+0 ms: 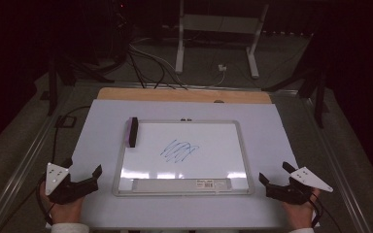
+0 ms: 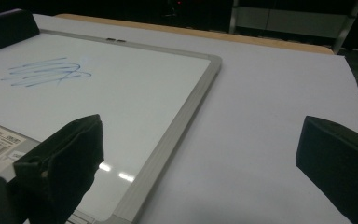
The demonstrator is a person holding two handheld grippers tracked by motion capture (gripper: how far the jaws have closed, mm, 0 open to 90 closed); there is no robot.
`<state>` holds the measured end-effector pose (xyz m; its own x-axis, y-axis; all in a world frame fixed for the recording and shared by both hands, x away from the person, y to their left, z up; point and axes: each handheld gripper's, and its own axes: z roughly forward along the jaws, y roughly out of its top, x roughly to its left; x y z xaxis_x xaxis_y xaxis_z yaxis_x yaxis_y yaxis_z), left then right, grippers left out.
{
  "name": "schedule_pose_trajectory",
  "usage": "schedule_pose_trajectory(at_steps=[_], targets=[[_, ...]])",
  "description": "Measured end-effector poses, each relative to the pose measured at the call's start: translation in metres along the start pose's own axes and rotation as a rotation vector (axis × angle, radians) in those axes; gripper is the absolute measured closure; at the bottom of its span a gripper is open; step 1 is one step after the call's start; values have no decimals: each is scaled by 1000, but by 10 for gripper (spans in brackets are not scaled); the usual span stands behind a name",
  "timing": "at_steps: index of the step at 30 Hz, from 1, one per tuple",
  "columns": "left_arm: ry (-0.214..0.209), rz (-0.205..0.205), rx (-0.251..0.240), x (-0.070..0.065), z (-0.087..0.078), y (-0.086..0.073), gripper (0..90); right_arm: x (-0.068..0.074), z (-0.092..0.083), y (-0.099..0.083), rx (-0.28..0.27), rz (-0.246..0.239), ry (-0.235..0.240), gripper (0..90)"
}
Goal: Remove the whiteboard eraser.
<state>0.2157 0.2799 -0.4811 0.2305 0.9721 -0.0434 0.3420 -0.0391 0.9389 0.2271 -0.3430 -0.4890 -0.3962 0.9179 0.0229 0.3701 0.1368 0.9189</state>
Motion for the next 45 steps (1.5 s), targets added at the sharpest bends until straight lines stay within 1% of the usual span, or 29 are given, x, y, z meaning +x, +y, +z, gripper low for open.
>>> schedule_pose_trajectory(at_steps=[1, 5, 9, 10, 14, 15, 18, 21, 24, 26, 29, 33, 40, 43, 45], targets=[[0, 0, 2, 0, 0, 0, 4, 0, -1, 0, -3, -4, -8, 8], [8, -3, 2, -1, -2, 0, 5, 0, 0, 0, 1, -6, -9, 9], [15, -25, -2, 1, -3, 1, 5, 0, 0, 0, 4, -5, -10, 9], [19, -29, -3, 2, -3, 2, 5, 0, -1, 0, -5, -5, -10, 9], [28, -45, -9, 4, -6, 7, 5, 1, -1, 0, -12, -8, -16, 9], [29, -52, -15, 4, -7, 8, 5, 1, -1, 0, -17, 0, -16, 9], [32, -48, -18, 4, -9, 12, 5, 2, 1, 0, -20, 5, -12, 9], [35, -40, -16, 6, -9, 16, 5, 4, 3, 0, -13, -7, -6, 9], [41, -49, -17, 10, -10, 20, 5, 3, 2, 1, -12, -4, -10, 9], [39, -65, -21, 14, -10, 24, 5, 3, 2, 1, -14, 0, -12, 9], [36, -71, -27, 17, -9, 29, 5, 2, 1, 1, -15, 5, -17, 9], [25, -61, -18, 20, -5, 35, 5, 2, 1, 1, -14, 6, -18, 9], [-7, -42, -7, 17, 7, 43, 5, 1, -1, 1, -18, 10, -22, 9], [-19, -36, -12, 15, 12, 47, 5, 1, -1, 1, -16, 10, -22, 9], [-20, -37, -16, 13, 16, 49, 5, 1, 0, 1, -15, 8, -21, 9]])
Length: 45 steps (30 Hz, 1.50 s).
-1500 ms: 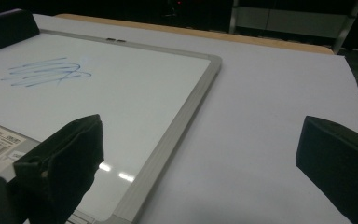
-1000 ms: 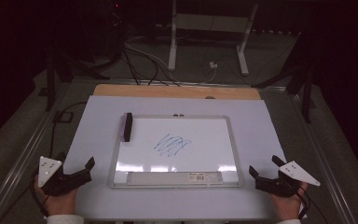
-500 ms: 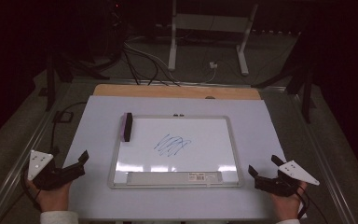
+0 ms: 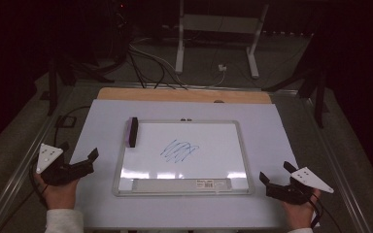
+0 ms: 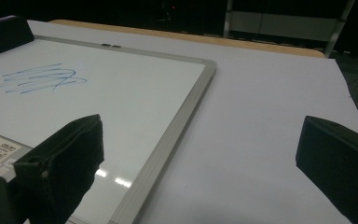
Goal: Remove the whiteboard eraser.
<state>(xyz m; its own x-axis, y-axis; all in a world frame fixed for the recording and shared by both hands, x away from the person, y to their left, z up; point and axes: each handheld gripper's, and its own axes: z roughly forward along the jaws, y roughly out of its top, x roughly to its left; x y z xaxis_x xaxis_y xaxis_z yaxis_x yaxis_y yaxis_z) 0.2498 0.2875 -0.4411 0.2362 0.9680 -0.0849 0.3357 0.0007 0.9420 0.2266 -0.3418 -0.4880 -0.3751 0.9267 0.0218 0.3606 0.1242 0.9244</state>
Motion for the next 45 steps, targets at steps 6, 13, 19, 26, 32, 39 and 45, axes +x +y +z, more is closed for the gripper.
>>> schedule_pose_trajectory(at_steps=[6, 13, 19, 26, 32, 39, 45], targets=[[-5, 1, -2, -3, 11, 7, 5, 1, 0, 0, -1, -5, 0, 9], [-9, 13, 22, -6, 24, 13, 6, 0, 0, 0, 0, -1, -1, 9], [-22, 3, 30, -6, 35, 16, 6, 0, 1, 0, 2, -2, 2, 9], [-35, -6, 49, -5, 46, 15, 6, 0, 1, 0, 1, -2, 5, 9], [-42, -26, 42, -4, 56, 14, 6, 0, 1, 0, 2, -1, 5, 9], [-27, -48, 39, -1, 64, 14, 11, 0, 1, 0, 4, -1, 6, 9], [-21, -21, 60, -3, 72, 18, 11, 0, 1, 0, 5, -1, 6, 9]])
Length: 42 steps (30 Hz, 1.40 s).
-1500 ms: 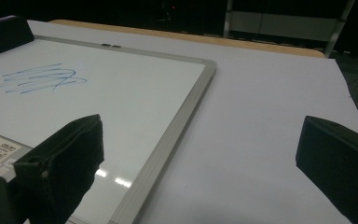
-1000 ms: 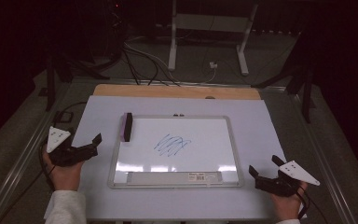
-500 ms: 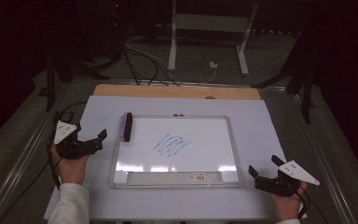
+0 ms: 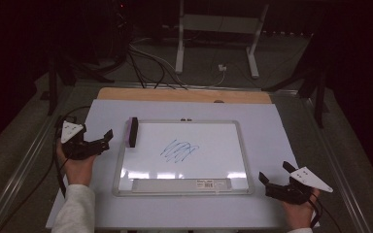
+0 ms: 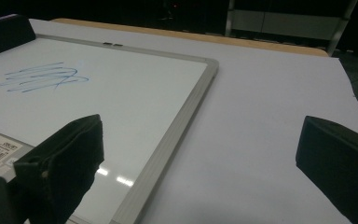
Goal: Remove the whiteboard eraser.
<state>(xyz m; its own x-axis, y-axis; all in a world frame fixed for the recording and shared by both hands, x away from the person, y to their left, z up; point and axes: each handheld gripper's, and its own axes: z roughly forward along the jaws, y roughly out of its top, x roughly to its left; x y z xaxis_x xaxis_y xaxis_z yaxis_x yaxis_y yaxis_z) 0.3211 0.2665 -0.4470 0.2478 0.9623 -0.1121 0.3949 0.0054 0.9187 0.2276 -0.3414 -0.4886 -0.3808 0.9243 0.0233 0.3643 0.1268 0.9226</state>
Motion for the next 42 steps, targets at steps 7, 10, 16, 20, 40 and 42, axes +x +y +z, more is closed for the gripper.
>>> schedule_pose_trajectory(at_steps=[7, 10, 16, 20, 40, 42], targets=[[-7, 17, 18, -3, 13, 5, 11, 0, 0, 0, 0, -1, 0, 9], [-9, 24, 31, -6, 19, 7, 11, -1, 0, 0, 0, 0, 1, 9], [-20, 37, 50, -10, 31, 8, 11, -1, 0, 0, -1, 1, 1, 9], [-33, 42, 61, -12, 38, 8, 11, -1, 0, 0, 1, 3, 3, 9], [-17, -2, 145, -7, 67, 2, 11, -1, 1, 0, 2, 4, 6, 9], [-14, -10, 158, -7, 69, 1, 11, -1, 1, 0, 2, 4, 7, 9]])
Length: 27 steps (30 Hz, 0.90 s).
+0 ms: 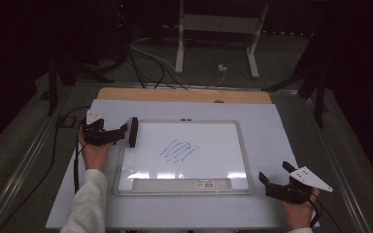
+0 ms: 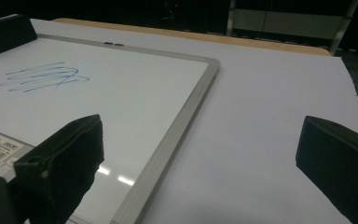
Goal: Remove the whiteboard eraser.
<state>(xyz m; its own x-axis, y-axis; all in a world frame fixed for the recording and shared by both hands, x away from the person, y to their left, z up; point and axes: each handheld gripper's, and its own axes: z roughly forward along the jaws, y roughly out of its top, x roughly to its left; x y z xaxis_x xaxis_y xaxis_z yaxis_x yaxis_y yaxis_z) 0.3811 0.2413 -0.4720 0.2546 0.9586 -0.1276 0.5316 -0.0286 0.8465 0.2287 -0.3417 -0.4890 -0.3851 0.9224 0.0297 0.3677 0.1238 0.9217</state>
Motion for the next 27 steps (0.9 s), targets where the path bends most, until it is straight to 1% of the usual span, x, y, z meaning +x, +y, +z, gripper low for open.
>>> schedule_pose_trajectory(at_steps=[3, 6, 9, 10, 11, 13, 14, 15, 16, 17, 18, 19, 20, 21, 24, 27], targets=[[10, 4, 28, 0, 4, -1, 12, 0, 0, 0, 1, -1, 1, 9], [3, 2, 57, 0, 8, -4, 11, 0, 0, 0, 1, -1, 1, 9], [-27, -6, 77, -2, 12, -5, 12, 0, 0, 0, 1, -1, 1, 9], [-30, -5, 90, -3, 12, -6, 33, 0, 0, 0, 1, 1, 1, 9], [-30, -4, 96, -3, 13, -6, 33, 0, 0, 0, 1, 1, 1, 9], [-32, 1, 113, -5, 14, -8, 73, 0, 0, 0, 0, 0, 1, 9], [-35, 2, 118, -6, 14, -8, 131, 0, 0, 0, 0, 0, 1, 9], [-40, 5, 124, -6, 14, -9, 131, 0, 0, 0, 0, 0, 1, 9], [-42, 4, 129, -7, 15, -9, 166, 0, 0, 0, 1, -1, 1, 9], [-43, 4, 138, -8, 17, -10, 173, 0, 0, 0, 1, -1, 2, 9], [-50, 11, 149, -8, 18, -11, 227, 0, 0, 0, 1, -1, 1, 9], [-61, 4, 151, -8, 19, -12, 227, 0, 0, 0, 1, -1, 1, 9], [-72, -2, 151, -9, 19, -12, 252, 0, 0, 0, 1, 0, 1, 9], [-80, -2, 153, -9, 19, -12, 301, 0, 0, 0, 1, 0, 1, 9], [-87, -2, 155, -10, 19, -12, 328, 0, 0, 0, 2, 0, 2, 9], [-91, -9, 158, -11, 19, -12, 337, 0, 0, 0, 4, -2, 4, 9]])
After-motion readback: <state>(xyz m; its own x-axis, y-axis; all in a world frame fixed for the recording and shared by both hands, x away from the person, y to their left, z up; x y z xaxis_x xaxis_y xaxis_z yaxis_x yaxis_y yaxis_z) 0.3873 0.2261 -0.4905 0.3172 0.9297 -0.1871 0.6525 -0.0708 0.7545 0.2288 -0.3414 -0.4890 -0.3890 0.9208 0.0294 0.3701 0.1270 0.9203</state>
